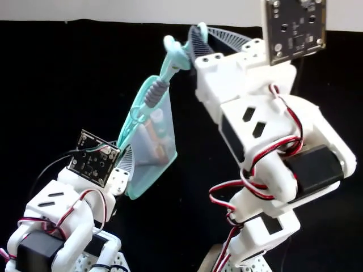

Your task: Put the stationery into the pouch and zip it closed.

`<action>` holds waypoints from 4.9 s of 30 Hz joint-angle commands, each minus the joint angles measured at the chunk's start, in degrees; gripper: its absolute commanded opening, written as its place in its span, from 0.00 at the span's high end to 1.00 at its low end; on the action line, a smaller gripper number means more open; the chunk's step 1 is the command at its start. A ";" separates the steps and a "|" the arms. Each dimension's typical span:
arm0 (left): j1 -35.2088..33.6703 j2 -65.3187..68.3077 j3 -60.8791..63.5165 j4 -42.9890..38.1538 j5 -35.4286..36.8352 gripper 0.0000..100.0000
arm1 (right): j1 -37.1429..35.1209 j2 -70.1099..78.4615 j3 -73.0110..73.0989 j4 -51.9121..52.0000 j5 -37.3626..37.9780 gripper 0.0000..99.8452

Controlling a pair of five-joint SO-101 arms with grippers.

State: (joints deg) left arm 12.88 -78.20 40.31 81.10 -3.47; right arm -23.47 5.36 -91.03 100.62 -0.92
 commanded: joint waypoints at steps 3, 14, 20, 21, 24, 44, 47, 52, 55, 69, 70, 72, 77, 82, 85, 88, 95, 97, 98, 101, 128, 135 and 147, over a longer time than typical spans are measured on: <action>-1.10 -4.53 0.22 1.49 -0.62 0.99 | 6.37 3.21 -0.66 0.31 -0.53 0.99; -1.10 -9.80 0.40 3.52 -0.53 0.99 | 10.68 17.98 -1.36 0.13 -0.62 0.99; -1.10 -9.80 0.40 4.31 -0.53 0.99 | 15.25 22.11 -1.36 -0.75 -0.53 0.99; -1.10 -9.80 0.40 4.31 -0.53 0.99 | 16.48 23.08 -1.36 -1.36 -0.62 0.99; -1.10 -9.80 0.40 4.31 -0.53 0.99 | 19.56 26.24 -1.36 -3.56 -0.62 0.99; -1.10 -9.89 0.48 4.31 -0.53 0.99 | 24.48 44.18 -1.36 -8.57 -0.70 0.98; -1.10 -9.89 0.48 4.31 -0.53 0.99 | 22.46 44.35 -1.36 -4.62 -0.70 0.89; -1.10 -9.89 0.48 4.22 -0.53 0.99 | 20.18 44.26 -1.36 -1.71 -0.70 0.70; -1.10 -9.89 0.31 3.87 -0.53 0.99 | 19.65 44.26 -1.36 -1.71 -0.62 0.69; -8.75 -9.19 0.31 -6.59 -6.68 0.99 | 19.56 44.26 -0.84 0.40 -0.44 0.69; -10.68 -9.19 0.31 -7.56 -6.86 0.99 | 19.38 44.26 -0.84 0.40 -0.44 0.69; -14.11 -9.19 0.40 -9.85 -8.00 0.99 | 18.59 44.26 -0.84 0.40 -0.44 0.69; -16.57 -9.19 0.31 -15.74 -9.05 0.99 | 17.10 44.18 -0.84 0.40 -0.35 0.69; -16.57 -9.19 0.48 -19.52 -9.14 0.99 | 15.87 44.18 -0.84 0.48 -0.35 0.69; -16.57 -9.19 3.56 -20.84 -11.52 0.99 | 15.43 44.09 -0.84 0.48 -0.35 0.69; -16.66 -9.19 8.92 -24.44 -14.33 0.99 | 15.16 44.00 -0.75 0.48 -0.35 0.70; -18.33 -9.19 11.82 -32.09 -14.42 0.99 | 15.08 44.09 -0.75 0.48 -0.35 0.71; -19.30 -9.19 12.53 -32.09 -14.42 0.99 | 14.99 43.91 -0.75 0.48 -0.35 0.71; -19.30 -9.19 13.49 -32.09 -14.42 0.99 | 14.46 43.91 -0.75 0.48 -0.35 0.71; -19.21 -9.19 16.92 -32.26 -14.42 0.99 | 12.53 43.91 -0.75 0.57 -0.35 0.71; -5.67 -9.36 33.01 -38.15 -13.89 0.92 | 1.45 17.45 37.49 0.40 -0.26 0.71; -5.41 -9.63 32.92 -37.80 -10.55 0.82 | 3.30 10.95 46.20 0.40 -0.26 0.71; -0.31 -9.89 28.18 -19.78 -10.64 0.82 | 3.65 9.63 47.08 0.31 -0.26 0.71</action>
State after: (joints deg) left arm 10.42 -87.69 72.40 53.49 -14.73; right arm -20.75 18.73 -43.82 100.53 -1.01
